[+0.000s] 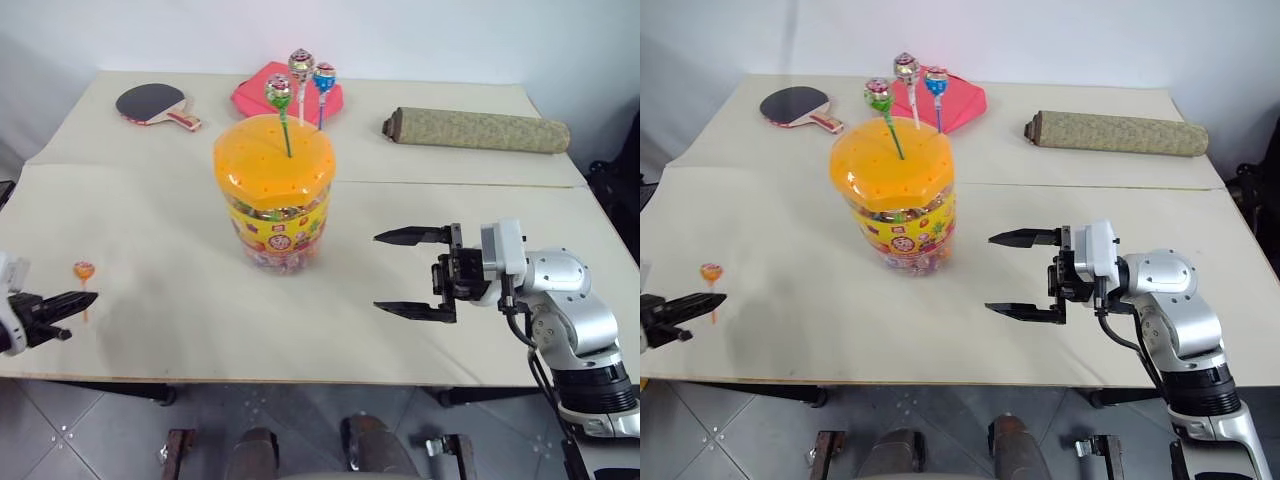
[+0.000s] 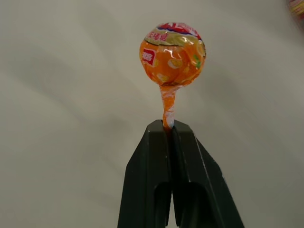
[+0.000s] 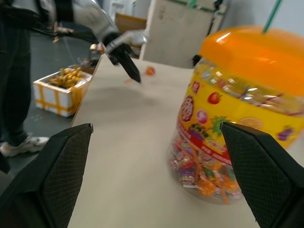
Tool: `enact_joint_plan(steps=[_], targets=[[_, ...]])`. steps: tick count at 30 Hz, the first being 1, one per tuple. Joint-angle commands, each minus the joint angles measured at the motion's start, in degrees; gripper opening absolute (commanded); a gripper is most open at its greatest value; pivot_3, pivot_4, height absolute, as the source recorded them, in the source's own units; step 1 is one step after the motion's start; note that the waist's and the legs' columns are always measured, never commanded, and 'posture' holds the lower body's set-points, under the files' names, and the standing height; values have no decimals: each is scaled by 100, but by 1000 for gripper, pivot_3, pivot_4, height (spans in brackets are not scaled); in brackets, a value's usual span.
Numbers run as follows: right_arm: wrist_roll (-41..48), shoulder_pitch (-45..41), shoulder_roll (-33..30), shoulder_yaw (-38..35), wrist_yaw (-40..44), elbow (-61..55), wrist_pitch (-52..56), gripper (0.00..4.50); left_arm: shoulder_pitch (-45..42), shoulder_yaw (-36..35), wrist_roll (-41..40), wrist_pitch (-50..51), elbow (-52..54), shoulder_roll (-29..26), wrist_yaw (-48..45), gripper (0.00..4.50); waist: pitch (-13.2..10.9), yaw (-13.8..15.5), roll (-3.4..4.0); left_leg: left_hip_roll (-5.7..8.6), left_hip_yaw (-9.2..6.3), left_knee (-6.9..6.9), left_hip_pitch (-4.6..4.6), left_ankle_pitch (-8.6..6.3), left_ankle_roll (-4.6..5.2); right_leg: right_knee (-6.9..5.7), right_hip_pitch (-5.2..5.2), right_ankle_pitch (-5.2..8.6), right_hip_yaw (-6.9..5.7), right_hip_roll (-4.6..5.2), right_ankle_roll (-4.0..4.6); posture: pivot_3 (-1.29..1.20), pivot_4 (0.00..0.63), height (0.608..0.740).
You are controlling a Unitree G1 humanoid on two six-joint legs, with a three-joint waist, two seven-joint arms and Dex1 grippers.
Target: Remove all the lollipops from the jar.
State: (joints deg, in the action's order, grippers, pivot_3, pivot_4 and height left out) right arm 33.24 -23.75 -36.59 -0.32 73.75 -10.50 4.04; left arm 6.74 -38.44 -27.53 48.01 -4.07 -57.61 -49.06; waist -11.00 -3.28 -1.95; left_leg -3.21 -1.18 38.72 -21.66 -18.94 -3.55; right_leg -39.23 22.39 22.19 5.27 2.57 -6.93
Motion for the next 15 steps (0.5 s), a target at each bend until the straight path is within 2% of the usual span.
enact_joint_plan(steps=[1,4,7,11,15], targets=[[-101,62,-9,-119,9,98,-192,4500,650,-196,152,176,772,174,198,12,-6,40,14,12,2,-13,8,2,4,12,-8,0,-5,12,-1,0,150,740],[-332,68,86,-81,-252,168,-261,4500,758,-67,182,-70,844,647,491,12,-2,109,26,52,5,-71,19,30,27,32,-6,-1,-22,55,-2,0,150,740],[-331,114,116,-92,-358,70,-194,4500,538,-6,124,-264,724,798,515,673,-2,167,44,62,9,-71,22,32,30,33,-10,-3,-37,58,-6,0,150,740],[-256,172,130,-144,-502,-64,-86,4500,255,57,59,-538,530,783,345,1816,-2,158,44,69,3,-71,24,41,34,36,-21,-6,-47,64,-7,0,150,740],[166,97,194,-237,-818,-461,372,4500,96,214,76,-1873,282,696,-589,2999,-3,108,44,69,14,-76,33,39,38,65,-35,-15,-68,64,-15,0,150,740]])
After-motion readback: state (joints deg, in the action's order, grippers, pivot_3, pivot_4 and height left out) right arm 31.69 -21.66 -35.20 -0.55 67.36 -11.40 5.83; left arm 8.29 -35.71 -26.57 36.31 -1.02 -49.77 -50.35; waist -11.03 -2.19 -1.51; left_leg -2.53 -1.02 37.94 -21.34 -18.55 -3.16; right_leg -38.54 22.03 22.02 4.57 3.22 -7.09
